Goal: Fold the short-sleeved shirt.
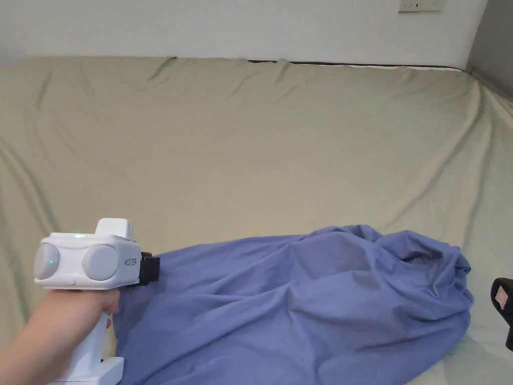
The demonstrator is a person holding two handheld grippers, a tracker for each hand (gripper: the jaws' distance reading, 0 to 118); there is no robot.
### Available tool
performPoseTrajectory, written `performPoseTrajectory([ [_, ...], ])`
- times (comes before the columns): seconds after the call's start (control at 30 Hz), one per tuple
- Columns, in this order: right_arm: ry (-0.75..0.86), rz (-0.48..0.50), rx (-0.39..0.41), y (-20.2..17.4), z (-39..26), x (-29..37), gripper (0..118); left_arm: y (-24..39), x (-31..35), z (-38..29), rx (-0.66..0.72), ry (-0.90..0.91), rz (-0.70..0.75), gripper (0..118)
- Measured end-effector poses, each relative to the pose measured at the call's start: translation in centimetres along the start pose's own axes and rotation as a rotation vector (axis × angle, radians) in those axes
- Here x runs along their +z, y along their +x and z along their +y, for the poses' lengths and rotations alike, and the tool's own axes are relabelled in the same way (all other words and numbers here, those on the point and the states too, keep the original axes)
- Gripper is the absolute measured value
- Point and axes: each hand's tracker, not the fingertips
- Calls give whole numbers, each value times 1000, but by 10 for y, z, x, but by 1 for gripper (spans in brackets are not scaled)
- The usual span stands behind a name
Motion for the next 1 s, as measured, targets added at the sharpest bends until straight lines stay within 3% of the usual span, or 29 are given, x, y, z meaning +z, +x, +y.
performPoseTrajectory([
  [0.03,-6,0,-11,9,-4,-5,0,7,4,-3,-74,-2,-57,8],
  [0.07,-10,-2,-10,11,-5,-8,0,10,6,-4,-141,9,-90,6],
  [0.1,-13,-7,-2,13,-6,-11,0,16,11,-6,-188,23,-15,3],
  [0.17,-25,-32,37,11,-9,-17,0,15,22,-8,-186,51,-46,2],
  [0.2,-30,-38,53,11,-11,-19,0,6,25,-6,-128,72,-115,2],
  [0.3,-44,-52,61,16,-13,-23,0,-7,55,-2,-28,183,-103,2],
  [0.4,-114,-152,126,29,-9,-40,18,-31,83,2,90,271,-164,1],
  [0.43,-199,-127,57,38,-8,-50,18,-37,93,2,117,302,-159,1],
  [0.47,-245,-95,-3,45,-7,-60,42,-39,101,3,126,317,-156,2],
  [0.53,-224,-108,-22,60,-8,-85,93,-47,110,6,125,324,-160,2],
  [0.57,-262,-93,-19,66,-10,-100,100,-50,113,8,128,323,-161,2],
  [0.73,-456,13,-157,76,-25,-159,96,-56,116,14,122,329,-121,1],
  [0.77,-463,18,-154,74,-27,-165,90,-58,115,14,124,325,-117,2],
  [0.8,-461,45,-148,71,-27,-168,74,-59,115,15,129,319,-117,2],
  [0.83,-435,101,-139,66,-29,-170,37,-60,115,15,134,315,-120,1],
  [0.87,-417,149,-132,62,-29,-171,14,-61,112,14,133,310,-123,1],
  [0.93,-390,84,-90,49,-32,-168,13,-58,111,14,114,305,-116,1],
  [1.0,-387,83,-101,46,-33,-163,12,-61,110,13,109,306,-118,1],
])
